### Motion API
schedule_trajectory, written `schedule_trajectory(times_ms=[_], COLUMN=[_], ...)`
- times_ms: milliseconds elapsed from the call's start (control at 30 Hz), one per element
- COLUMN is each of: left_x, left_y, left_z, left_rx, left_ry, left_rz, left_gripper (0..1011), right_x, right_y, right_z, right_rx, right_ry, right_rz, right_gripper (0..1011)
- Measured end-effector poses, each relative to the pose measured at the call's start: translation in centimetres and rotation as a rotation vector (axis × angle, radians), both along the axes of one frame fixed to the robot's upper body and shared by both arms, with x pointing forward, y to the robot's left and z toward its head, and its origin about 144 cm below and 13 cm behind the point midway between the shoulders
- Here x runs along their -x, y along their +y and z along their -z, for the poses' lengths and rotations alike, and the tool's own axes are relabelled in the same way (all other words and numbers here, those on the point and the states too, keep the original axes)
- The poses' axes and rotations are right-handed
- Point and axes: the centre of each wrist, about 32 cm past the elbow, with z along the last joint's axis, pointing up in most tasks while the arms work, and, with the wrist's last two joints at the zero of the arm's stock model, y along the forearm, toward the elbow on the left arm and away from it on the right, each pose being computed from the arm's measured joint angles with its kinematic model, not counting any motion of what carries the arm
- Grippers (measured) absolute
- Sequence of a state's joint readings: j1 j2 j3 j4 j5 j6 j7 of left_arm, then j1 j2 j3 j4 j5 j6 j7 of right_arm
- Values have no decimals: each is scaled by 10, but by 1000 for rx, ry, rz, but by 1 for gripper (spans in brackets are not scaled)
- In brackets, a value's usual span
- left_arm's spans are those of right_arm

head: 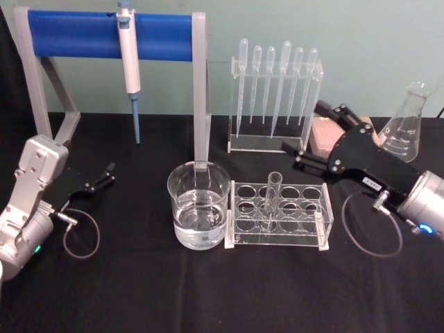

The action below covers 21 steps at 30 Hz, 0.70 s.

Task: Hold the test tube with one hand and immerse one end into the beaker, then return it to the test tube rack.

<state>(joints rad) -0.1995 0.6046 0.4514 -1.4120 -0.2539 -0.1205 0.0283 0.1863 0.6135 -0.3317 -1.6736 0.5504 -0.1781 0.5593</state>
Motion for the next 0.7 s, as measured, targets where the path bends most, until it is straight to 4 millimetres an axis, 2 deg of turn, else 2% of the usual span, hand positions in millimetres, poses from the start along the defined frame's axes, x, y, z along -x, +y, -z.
schedule_trajectory(times_ms=[267,467,700], left_x=[0,0,0], left_y=[0,0,0], left_z=[0,0,0], left_rx=[0,0,0], left_ry=[0,0,0], left_rz=[0,0,0], left_gripper=[1000,1000,1000], right_x=[18,28,31], right_y=[-3,0,6], right_z=[10,32,57], right_rx=[-44,-44,-39], right_ry=[-18,31,118], right_rz=[177,375,507], right_gripper=[1002,1003,1003])
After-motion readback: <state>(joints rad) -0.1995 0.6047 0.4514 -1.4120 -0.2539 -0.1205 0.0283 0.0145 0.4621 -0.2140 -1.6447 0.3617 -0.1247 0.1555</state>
